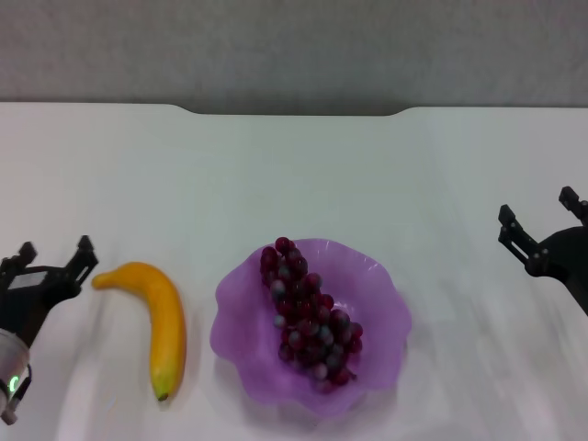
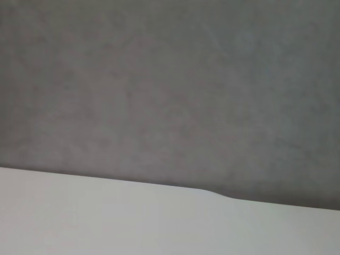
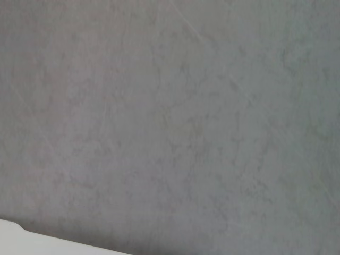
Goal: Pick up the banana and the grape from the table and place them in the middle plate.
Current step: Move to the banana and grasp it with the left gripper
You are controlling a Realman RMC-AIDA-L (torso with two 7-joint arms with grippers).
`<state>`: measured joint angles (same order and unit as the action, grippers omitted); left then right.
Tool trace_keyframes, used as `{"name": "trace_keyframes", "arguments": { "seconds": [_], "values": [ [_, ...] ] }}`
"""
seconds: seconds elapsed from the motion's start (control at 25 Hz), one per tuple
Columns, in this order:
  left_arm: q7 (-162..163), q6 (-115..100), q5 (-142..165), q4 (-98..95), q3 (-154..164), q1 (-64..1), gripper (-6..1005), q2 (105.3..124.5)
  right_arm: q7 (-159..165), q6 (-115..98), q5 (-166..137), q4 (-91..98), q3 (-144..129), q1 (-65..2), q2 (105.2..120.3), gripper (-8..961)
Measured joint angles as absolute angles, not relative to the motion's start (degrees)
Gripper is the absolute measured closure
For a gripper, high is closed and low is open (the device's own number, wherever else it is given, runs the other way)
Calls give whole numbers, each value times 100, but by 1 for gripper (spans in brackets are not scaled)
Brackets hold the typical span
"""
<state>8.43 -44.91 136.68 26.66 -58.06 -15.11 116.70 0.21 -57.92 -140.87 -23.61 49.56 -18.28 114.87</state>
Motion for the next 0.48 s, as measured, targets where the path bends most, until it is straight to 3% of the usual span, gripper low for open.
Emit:
{"name": "trace_keyframes", "arguments": {
  "seconds": [0.2, 0.48],
  "values": [
    [533, -3552, 14232, 3932, -6289, -1122, 138, 11544, 19, -5780, -14084, -2319, 4957, -1828, 11487, 76],
    [-766, -858, 14700, 6477, -7421, -350, 137, 11666, 17, -5664, -14105, -2304, 4957, -1840, 11487, 76]
  ]
}}
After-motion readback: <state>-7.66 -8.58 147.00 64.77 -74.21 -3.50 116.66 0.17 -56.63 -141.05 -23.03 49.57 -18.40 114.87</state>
